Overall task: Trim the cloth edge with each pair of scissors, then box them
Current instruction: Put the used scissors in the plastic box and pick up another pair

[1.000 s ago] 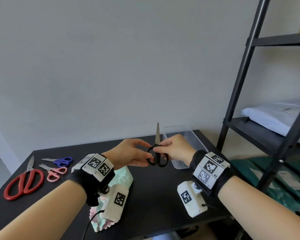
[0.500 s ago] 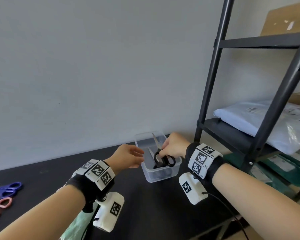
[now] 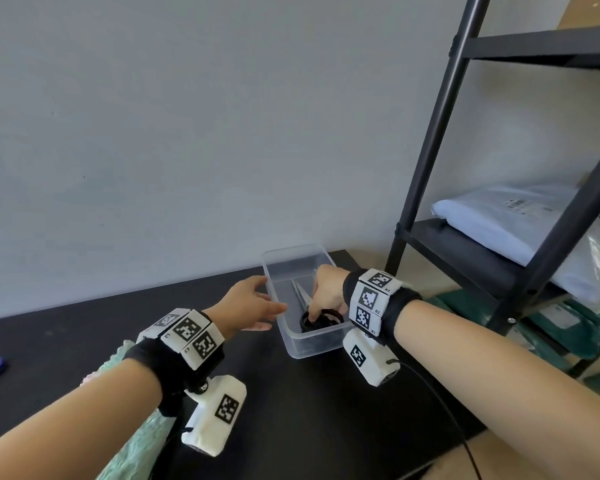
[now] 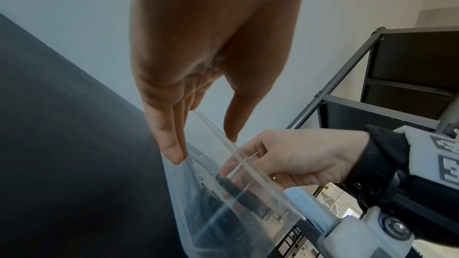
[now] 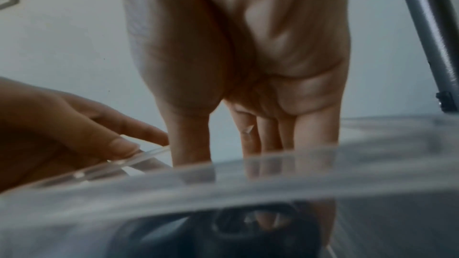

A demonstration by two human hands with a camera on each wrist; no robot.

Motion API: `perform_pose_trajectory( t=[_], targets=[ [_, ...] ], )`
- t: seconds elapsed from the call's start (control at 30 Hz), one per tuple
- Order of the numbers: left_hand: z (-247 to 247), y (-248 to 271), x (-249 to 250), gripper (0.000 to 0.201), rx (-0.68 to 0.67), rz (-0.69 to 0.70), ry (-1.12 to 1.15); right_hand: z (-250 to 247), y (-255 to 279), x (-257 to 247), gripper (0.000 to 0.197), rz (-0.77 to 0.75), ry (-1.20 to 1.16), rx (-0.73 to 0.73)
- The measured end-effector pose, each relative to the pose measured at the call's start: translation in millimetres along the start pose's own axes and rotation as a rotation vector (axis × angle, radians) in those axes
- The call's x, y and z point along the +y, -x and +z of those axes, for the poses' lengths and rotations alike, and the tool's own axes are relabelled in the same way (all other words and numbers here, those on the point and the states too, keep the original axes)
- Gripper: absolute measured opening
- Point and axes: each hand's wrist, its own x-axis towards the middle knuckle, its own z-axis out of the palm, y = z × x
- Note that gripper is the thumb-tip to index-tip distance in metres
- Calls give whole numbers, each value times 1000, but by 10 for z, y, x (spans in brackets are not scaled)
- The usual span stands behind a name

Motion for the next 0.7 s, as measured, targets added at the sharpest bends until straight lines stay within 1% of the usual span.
perform_pose_trajectory(
  t=[0.03,0.13,0.2,0.33,0.43,0.57,0.7],
  targets=[
    [-3,-2,-1,67,-2,1,0,8,-9,-4,50,5,15,-7],
    [-10,-4,-11,72,-7,-5,8,20,-7,-28,34,31,52,-18],
    [-10,2,-11,73,-10,-6,14,25,7,-39,32,45,62,-18],
    [-11,42,4,68,-7,-1,11,34,24,-29,47,36,24,-5],
    [-12,80,7,65,-1,-1,15,7,72,-28,45,35,6,3],
    [-15,177,39,59,1,19,-11,-53,154,-12,37,40,-47,9],
    [-46,292,77,52,16,43,-51,-114,280,0,36,32,-96,46]
  ],
)
